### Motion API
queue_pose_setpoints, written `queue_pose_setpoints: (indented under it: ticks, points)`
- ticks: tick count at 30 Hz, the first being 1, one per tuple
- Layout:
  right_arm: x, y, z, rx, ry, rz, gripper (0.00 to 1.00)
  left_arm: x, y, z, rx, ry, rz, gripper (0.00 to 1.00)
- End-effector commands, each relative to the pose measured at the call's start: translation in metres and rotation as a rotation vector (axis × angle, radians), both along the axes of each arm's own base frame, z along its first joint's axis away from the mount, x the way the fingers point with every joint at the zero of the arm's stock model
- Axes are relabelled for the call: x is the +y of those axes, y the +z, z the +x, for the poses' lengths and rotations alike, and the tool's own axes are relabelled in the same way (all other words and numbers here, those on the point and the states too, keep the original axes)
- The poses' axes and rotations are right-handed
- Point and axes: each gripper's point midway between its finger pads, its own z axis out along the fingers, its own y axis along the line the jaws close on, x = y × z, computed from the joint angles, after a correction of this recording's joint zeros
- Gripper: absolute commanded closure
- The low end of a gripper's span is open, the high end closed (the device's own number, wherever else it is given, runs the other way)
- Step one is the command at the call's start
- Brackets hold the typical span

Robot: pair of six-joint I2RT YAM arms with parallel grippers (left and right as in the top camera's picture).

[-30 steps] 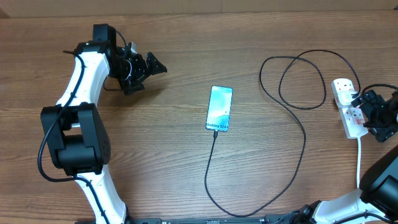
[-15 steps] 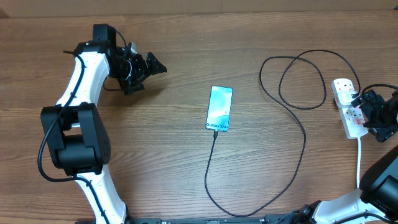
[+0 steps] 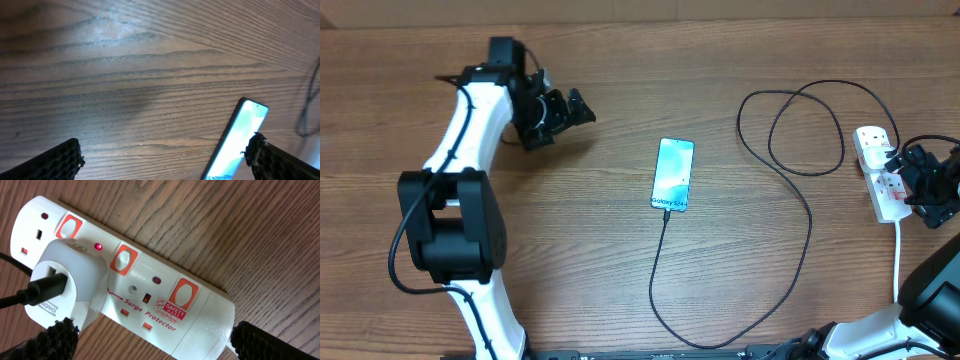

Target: Plug charger to phone and switch on socket

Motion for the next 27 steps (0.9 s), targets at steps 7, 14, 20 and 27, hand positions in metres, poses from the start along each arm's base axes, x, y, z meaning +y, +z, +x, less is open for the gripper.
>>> queue_pose_setpoints:
  ticks: [7, 14, 20, 27]
  points:
    - [-0.001, 0.007, -0.001, -0.016, 0.005, -0.014, 0.0, -0.03, 0.125, -0.014, -0.342, -0.083, 0.186, 0.0]
    - [-0.001, 0.007, -0.001, -0.016, 0.005, -0.014, 0.0, -0.052, 0.186, -0.04, -0.49, -0.125, 0.149, 0.0]
    - [-0.001, 0.007, -0.001, -0.016, 0.005, -0.014, 0.0, -0.047, 0.223, -0.055, -0.579, -0.112, 0.133, 0.0]
    - [-0.001, 0.007, -0.001, -0.016, 0.005, -0.014, 0.0, -0.041, 0.265, -0.078, -0.685, -0.097, 0.113, 0.0]
